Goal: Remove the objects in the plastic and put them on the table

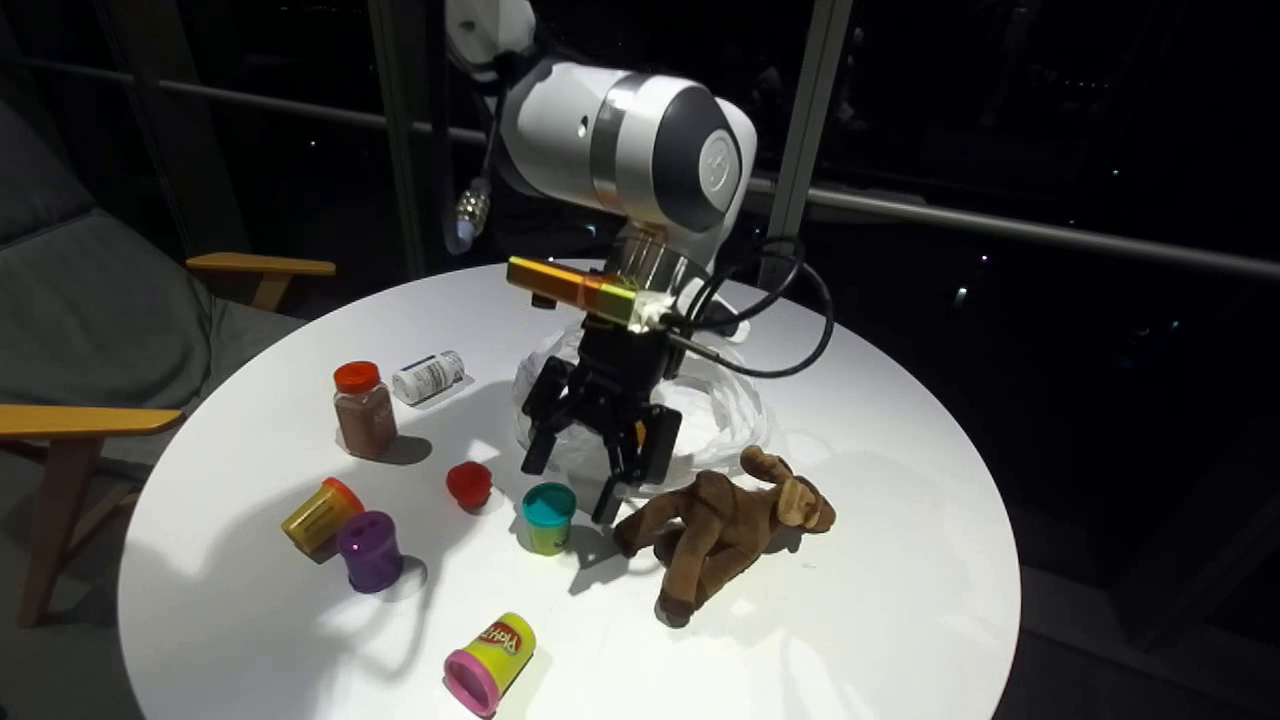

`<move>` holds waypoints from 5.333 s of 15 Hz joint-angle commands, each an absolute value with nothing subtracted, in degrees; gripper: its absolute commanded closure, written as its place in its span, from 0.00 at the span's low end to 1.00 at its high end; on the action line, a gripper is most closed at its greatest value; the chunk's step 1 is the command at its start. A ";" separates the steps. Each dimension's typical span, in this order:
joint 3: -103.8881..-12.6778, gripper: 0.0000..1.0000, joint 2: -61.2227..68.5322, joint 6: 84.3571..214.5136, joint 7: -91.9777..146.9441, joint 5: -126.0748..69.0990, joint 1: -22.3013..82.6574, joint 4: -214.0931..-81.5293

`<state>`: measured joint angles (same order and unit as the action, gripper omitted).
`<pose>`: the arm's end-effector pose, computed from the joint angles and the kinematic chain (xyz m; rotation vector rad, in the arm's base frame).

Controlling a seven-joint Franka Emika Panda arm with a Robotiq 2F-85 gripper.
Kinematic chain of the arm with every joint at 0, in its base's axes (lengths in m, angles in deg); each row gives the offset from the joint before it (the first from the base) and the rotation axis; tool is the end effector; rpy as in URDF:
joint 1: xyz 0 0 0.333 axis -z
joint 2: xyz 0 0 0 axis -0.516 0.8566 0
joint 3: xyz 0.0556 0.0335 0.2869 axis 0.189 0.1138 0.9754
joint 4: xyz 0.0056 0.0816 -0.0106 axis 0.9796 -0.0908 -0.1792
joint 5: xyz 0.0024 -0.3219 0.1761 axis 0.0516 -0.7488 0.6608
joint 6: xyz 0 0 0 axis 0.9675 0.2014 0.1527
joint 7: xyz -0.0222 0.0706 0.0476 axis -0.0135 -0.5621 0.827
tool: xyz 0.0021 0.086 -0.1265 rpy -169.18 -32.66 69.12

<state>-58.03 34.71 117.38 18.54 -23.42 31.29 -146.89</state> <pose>0.5484 -0.0334 0.0806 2.8807 -0.4649 -0.9527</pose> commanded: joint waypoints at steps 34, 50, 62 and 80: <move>-56.83 0.57 58.26 136.93 38.79 -35.93 28.17 -112.99; -57.76 0.78 32.88 119.99 26.19 -33.10 27.65 -132.25; -61.14 0.78 22.01 149.85 17.25 -23.77 34.68 -167.87; -63.41 0.78 26.58 167.14 12.96 -22.88 32.58 -176.56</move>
